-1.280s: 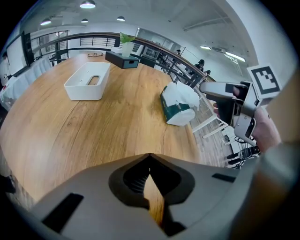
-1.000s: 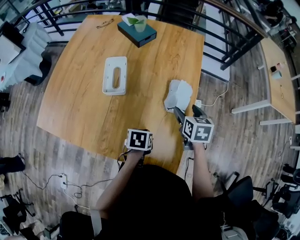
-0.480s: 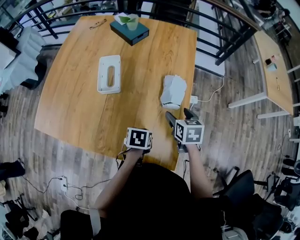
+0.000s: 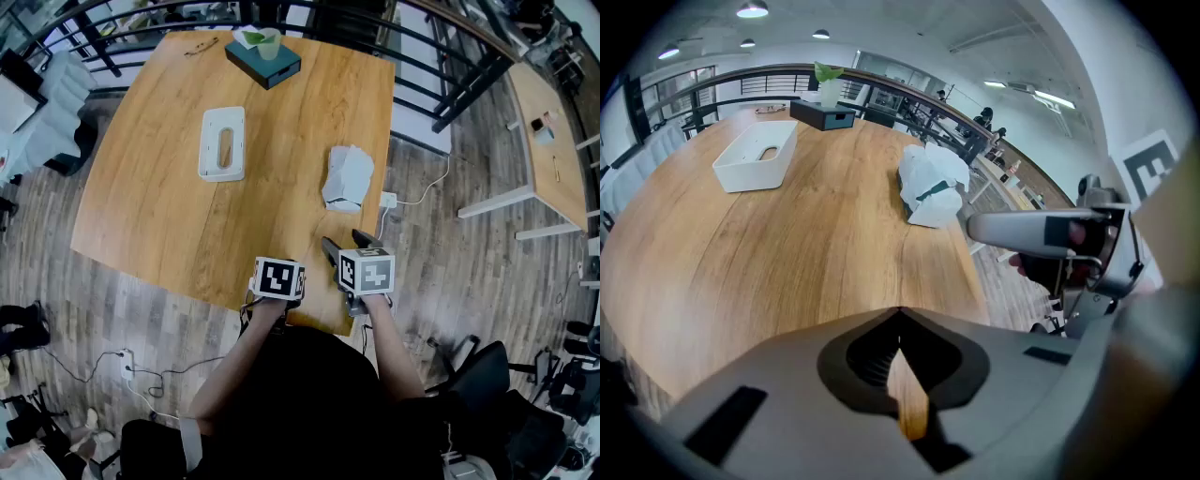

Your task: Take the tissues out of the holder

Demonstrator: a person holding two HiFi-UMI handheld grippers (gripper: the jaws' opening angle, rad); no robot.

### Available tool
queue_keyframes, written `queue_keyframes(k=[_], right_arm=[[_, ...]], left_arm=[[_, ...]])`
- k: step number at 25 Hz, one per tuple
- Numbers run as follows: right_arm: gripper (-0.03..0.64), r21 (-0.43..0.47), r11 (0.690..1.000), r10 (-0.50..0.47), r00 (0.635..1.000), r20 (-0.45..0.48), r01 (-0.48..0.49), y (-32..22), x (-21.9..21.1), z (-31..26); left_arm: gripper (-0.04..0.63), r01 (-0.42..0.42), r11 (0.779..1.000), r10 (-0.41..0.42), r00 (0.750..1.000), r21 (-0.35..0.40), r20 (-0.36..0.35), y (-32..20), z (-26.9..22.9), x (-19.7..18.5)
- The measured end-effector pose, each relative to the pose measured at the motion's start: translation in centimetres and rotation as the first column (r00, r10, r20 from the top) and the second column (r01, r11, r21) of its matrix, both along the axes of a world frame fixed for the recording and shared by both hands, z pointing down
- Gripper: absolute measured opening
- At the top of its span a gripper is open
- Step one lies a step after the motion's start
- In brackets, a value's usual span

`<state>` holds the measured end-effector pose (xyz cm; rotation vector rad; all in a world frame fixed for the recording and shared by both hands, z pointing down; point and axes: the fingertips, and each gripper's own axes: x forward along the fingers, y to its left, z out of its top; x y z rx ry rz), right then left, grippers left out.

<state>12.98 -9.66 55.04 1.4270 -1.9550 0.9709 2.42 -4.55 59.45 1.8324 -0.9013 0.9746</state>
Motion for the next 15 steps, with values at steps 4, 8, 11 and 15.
queue_keyframes(k=[4,8,11,15], right_arm=[[0.327,-0.012,1.000,-0.018,1.000,0.002,0.018,1.4,-0.7,0.4],[0.316,-0.037,0.999,-0.034,0.999,-0.018,0.033,3.0,-0.8,1.0],[0.299,-0.053,0.997,-0.050,0.999,-0.021,0.049,4.2,-1.1,1.4],[0.287,-0.054,0.997,-0.053,0.998,-0.023,0.051,5.4,-1.3,1.5]], left_arm=[[0.008,0.010,1.000,-0.010,1.000,0.009,-0.001,1.0,0.0,-0.1],[0.008,0.018,1.000,-0.018,1.000,0.005,-0.001,2.2,0.1,0.1],[0.008,0.023,1.000,-0.023,1.000,0.006,-0.003,3.0,0.2,0.2],[0.008,0.030,0.999,-0.030,0.999,0.015,-0.010,3.8,-0.1,0.6]])
